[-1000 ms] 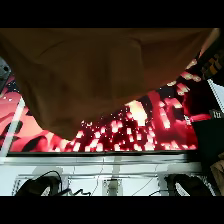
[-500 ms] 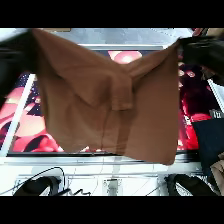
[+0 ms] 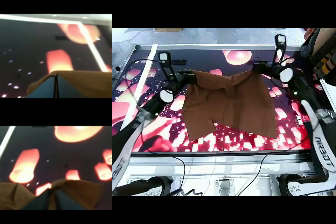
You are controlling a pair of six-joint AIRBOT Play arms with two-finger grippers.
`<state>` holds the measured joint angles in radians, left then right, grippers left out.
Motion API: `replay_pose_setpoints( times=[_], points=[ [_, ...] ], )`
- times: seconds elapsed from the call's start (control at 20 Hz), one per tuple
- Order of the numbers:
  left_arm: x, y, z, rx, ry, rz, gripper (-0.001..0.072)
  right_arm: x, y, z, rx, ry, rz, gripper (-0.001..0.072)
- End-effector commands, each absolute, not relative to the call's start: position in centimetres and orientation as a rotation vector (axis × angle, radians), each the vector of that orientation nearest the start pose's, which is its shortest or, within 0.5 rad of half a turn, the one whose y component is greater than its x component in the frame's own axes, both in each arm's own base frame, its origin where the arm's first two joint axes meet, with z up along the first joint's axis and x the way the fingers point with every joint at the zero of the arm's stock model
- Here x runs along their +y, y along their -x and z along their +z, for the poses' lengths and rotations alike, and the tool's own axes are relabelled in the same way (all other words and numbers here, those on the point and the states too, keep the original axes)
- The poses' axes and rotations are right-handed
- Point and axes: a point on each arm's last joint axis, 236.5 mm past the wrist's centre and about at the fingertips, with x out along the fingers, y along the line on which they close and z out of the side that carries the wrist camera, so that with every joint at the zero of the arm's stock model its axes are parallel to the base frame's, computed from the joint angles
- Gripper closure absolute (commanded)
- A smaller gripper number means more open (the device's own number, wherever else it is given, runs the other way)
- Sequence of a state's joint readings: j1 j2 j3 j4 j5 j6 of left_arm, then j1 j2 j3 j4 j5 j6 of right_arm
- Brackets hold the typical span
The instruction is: Fold the clothes and pants, and hang the long-sleeved shirts on hangers.
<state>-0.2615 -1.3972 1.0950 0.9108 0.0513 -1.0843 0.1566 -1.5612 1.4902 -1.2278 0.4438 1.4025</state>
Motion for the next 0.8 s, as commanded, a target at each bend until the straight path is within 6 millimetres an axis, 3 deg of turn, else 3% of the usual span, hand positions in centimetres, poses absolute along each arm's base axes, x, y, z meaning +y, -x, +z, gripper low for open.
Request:
replay_pose_setpoints(
  times=[0.0, 0.05, 0.1, 0.2, 0.4, 0.5, 0.55, 0.75],
  points=[
    [-11.8, -56.4, 9.7, 0.244, 0.133, -0.120, 0.0398, 12.0, -60.4, 9.6, 0.484, -0.132, 0.224, 0.0248],
    [-11.5, -56.3, 10.4, 0.233, 0.137, -0.115, 0.0149, 11.7, -60.4, 9.9, 0.482, -0.126, 0.221, 0.0200],
    [-11.2, -56.1, 10.9, 0.235, 0.156, -0.116, 0.0077, 11.3, -60.1, 10.2, 0.492, -0.114, 0.219, 0.0202],
    [-10.9, -55.0, 11.6, 0.297, 0.221, -0.149, 0.0083, 9.4, -58.9, 10.5, 0.544, -0.090, 0.206, 0.0208],
    [-10.0, -49.5, 9.8, 0.609, 0.333, -0.296, 0.0087, 1.9, -54.7, 10.1, 0.734, -0.107, 0.122, 0.0212],
    [-8.6, -45.9, 7.8, 0.807, 0.441, -0.325, 0.0101, -1.1, -51.9, 9.2, 0.849, -0.135, 0.088, 0.0384],
    [-7.7, -44.1, 6.7, 0.897, 0.466, -0.339, 0.0165, -2.4, -50.4, 8.5, 0.914, -0.145, 0.076, 0.0406],
    [-4.3, -40.3, 3.6, 1.064, 0.491, -0.323, 0.0173, -7.7, -45.3, 5.8, 1.113, -0.108, 0.077, 0.0431]
  ],
)
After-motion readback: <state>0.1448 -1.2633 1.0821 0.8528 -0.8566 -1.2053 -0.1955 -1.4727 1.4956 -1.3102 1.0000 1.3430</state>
